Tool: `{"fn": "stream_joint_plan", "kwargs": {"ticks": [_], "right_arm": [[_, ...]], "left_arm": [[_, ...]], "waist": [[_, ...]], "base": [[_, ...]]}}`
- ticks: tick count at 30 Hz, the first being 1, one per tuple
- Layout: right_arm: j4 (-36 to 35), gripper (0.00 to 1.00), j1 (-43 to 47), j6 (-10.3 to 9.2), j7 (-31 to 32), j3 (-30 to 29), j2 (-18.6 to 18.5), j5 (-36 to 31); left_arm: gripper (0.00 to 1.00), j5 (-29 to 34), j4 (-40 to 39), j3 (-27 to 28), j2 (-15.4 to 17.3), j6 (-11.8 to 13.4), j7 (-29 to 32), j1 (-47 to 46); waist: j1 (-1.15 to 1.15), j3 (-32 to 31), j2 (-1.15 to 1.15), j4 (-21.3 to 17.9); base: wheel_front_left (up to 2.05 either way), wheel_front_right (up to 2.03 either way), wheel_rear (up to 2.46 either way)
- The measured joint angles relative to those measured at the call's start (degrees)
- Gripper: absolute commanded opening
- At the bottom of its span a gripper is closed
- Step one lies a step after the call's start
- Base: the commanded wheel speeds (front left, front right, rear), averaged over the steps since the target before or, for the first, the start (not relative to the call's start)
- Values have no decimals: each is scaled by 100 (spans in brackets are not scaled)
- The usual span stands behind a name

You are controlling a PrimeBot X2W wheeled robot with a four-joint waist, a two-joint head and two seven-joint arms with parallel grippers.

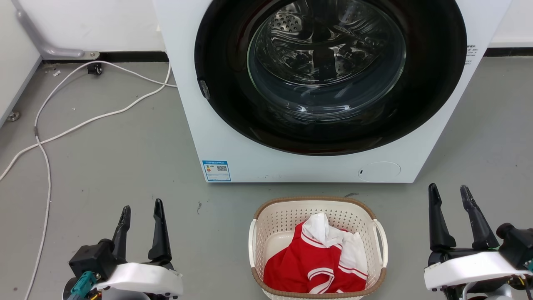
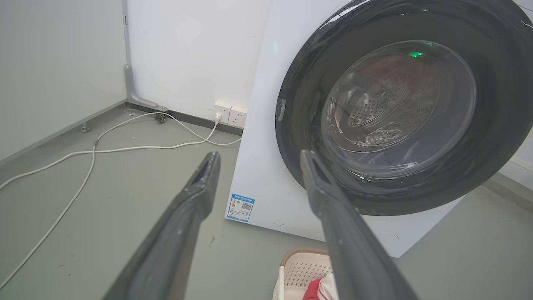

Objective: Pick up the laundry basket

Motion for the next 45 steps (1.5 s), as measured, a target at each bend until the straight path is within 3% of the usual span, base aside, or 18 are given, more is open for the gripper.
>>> {"fn": "stream_joint_plan", "kwargs": {"ticks": [32,45], "right_arm": [[-22,100,153,1,-391,9,-4,-1033],[23,100,198,1,-442,33,-5,-1132]], "left_arm": [[100,1450,-64,71,-53,-46,-380,177],[100,1589,-57,64,-54,-42,-428,225]], "waist": [[0,-46,0,12],[0,-57,0,11]], "base": [[0,0,0],[0,0,0]]}}
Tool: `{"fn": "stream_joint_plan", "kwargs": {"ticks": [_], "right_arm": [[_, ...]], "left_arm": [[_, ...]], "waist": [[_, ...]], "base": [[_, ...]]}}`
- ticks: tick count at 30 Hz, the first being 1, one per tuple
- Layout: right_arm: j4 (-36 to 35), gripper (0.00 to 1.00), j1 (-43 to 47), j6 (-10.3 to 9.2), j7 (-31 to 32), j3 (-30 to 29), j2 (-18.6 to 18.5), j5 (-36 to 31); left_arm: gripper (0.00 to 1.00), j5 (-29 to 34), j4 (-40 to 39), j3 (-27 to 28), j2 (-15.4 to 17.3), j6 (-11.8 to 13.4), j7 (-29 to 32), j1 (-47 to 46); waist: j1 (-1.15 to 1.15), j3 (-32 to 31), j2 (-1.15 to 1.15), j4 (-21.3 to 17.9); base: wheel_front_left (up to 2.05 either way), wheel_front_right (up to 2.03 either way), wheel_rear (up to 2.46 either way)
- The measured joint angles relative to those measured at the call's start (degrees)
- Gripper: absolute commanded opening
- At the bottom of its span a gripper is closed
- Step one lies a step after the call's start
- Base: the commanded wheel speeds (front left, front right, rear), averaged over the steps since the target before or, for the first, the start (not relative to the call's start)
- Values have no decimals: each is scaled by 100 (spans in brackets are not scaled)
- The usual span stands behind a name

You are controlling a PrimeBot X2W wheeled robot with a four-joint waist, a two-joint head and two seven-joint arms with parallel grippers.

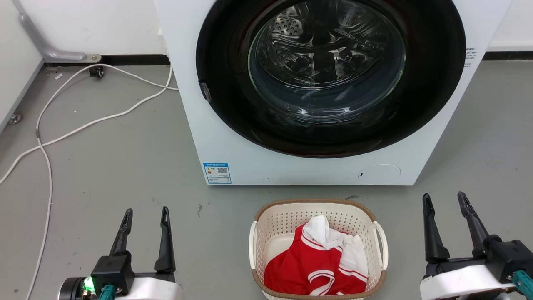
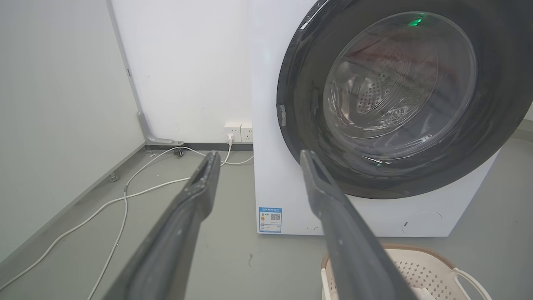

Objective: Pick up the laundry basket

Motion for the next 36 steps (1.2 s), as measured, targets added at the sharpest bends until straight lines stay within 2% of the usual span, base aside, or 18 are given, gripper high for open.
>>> {"fn": "stream_joint_plan", "kwargs": {"ticks": [13,23,28,36], "right_arm": [[8,100,0,0,0,10,0,0],[135,100,-182,0,0,-87,-1,-111],[375,100,-511,0,-1,-198,-3,-271],[958,100,-1161,0,-1,-208,-4,-564]], "left_arm": [[100,-42,30,-20,0,16,0,2],[100,49,292,-207,-1,-160,-1,-329],[100,101,579,-344,-3,-275,0,-753],[100,113,1462,-501,-3,-490,-1,-1491]], "waist": [[0,31,0,-4],[0,255,0,-92],[0,543,0,-175],[0,1108,0,-382]], "base": [[0,0,0],[0,0,0],[0,0,0],[0,0,0]]}}
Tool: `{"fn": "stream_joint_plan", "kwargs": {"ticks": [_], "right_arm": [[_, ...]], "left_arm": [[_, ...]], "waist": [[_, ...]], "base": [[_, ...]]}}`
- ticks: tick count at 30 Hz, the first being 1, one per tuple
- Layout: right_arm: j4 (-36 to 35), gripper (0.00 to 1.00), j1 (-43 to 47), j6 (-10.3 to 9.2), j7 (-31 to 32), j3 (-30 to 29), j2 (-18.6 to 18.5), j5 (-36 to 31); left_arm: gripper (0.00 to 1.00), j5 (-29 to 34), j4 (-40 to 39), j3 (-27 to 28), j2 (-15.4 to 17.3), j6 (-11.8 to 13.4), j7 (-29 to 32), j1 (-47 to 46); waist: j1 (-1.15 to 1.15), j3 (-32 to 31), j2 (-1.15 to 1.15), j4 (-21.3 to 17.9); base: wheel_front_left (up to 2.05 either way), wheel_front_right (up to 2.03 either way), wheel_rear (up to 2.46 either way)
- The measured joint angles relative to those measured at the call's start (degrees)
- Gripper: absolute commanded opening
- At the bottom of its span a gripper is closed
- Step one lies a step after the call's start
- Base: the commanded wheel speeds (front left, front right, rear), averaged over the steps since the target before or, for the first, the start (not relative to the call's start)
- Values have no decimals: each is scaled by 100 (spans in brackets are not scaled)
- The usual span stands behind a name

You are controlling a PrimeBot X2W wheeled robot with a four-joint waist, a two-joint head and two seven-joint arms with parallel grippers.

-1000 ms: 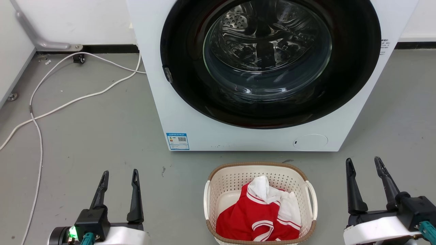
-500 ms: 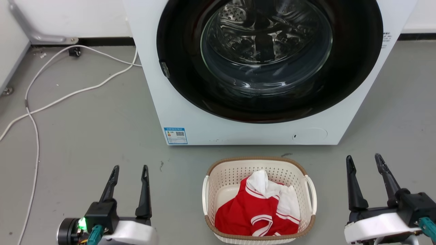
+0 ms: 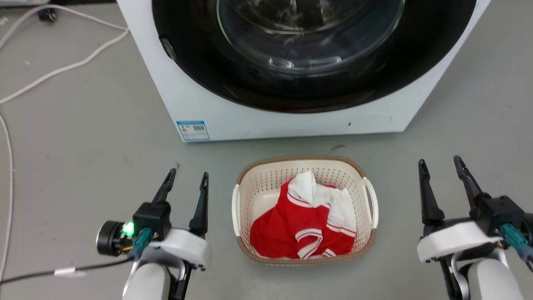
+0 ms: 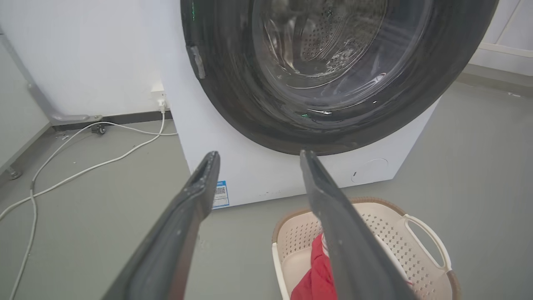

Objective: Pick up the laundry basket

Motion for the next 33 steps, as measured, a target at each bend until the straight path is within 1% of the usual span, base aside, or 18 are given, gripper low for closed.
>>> {"fn": "stream_joint_plan", "kwargs": {"ticks": [6,14,20,21,22,26,30,31,33], "right_arm": [[533,100,-582,1,0,32,0,-192],[1307,100,-1282,1,-1,96,-3,-366],[1937,100,-1735,1,0,213,-2,-532],[1937,100,-1735,1,0,213,-2,-532],[2137,100,-1901,1,0,235,-2,-556],[2544,100,-2150,1,1,256,-1,-606],[2956,100,-2449,1,0,241,-14,-667],[2956,100,-2449,1,0,241,-14,-667],[3284,100,-2627,1,0,201,-40,-702]], "left_arm": [[100,-33,924,-127,54,-154,0,-706],[100,-57,2094,-448,155,-224,0,-1626],[100,-147,2964,-684,159,-256,0,-2214],[100,-147,2964,-684,159,-256,0,-2214],[100,-201,3215,-744,156,-257,0,-2387],[100,-348,3640,-923,134,-257,0,-2709],[100,-532,4007,-1174,119,-258,0,-3016],[100,-532,4007,-1174,119,-258,0,-3016],[100,-675,4169,-1377,101,-258,0,-3237]], "waist": [[0,517,0,-105],[0,1215,0,-174],[1,1711,0,-172],[1,1711,0,-172],[0,1864,0,-166],[0,2158,0,-149],[0,2431,0,-131],[0,2431,0,-131],[0,2617,0,-112]], "base": [[0,0,0],[0,0,0],[0,0,0],[0,0,0],[0,0,0],[0,0,0],[0,0,0],[0,0,0],[0,0,0]]}}
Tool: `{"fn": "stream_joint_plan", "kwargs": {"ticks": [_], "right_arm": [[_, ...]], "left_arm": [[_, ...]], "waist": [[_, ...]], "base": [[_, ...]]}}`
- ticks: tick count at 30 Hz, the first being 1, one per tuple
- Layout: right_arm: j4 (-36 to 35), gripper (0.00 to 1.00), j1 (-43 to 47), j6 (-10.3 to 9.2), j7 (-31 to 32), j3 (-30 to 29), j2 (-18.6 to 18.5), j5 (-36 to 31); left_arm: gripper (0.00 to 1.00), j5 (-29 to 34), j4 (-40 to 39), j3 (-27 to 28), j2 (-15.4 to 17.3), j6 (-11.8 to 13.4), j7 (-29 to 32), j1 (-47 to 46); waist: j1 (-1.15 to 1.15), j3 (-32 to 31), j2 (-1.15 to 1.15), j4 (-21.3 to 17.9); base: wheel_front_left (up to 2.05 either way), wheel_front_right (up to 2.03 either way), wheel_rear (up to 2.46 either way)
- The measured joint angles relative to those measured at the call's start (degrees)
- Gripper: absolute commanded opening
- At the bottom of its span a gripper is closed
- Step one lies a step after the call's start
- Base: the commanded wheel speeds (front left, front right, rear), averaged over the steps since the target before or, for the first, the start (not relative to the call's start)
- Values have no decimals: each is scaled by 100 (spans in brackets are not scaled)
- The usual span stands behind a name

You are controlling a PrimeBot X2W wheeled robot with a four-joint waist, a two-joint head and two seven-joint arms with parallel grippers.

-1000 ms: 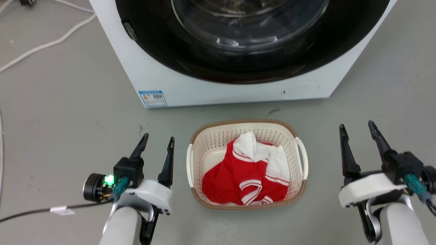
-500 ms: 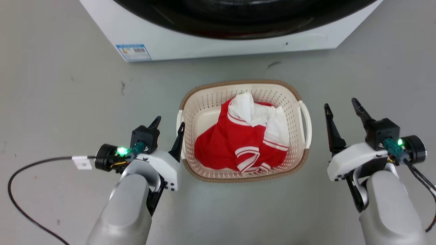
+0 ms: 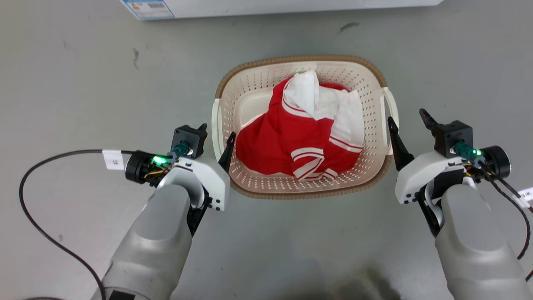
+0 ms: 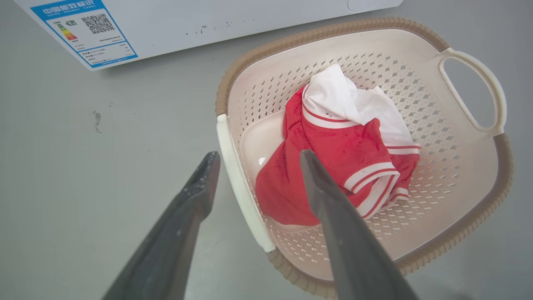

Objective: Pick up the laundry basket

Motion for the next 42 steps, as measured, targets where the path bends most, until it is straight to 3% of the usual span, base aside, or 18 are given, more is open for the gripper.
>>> {"fn": "stream_joint_plan", "kwargs": {"ticks": [18,38,39,40,41,42], "right_arm": [[1436,100,-893,0,-1,-283,-79,-253],[1981,100,-1332,0,0,-637,-73,-664],[2002,59,-1346,0,0,-644,-67,-673],[2017,15,-1360,0,-1,-646,-60,-684],[2020,0,-1372,0,0,-644,-56,-689],[2022,0,-1380,-1,0,-642,-53,-690]], "left_arm": [[100,-560,613,-769,-32,0,0,-827],[100,-790,771,-1354,-63,0,0,-1170],[84,-802,793,-1395,-65,0,-1,-1175],[14,-812,826,-1447,-66,0,0,-1191],[0,-845,838,-1489,-67,1,0,-1199],[0,-879,851,-1514,-63,2,0,-1212]], "waist": [[0,821,0,138],[-1,1257,0,232],[-1,1269,0,230],[0,1278,0,227],[-1,1284,0,224],[0,1288,0,222]], "base": [[0,0,0],[0,0,0],[0,0,0],[0,0,0],[0,0,0],[0,0,0]]}}
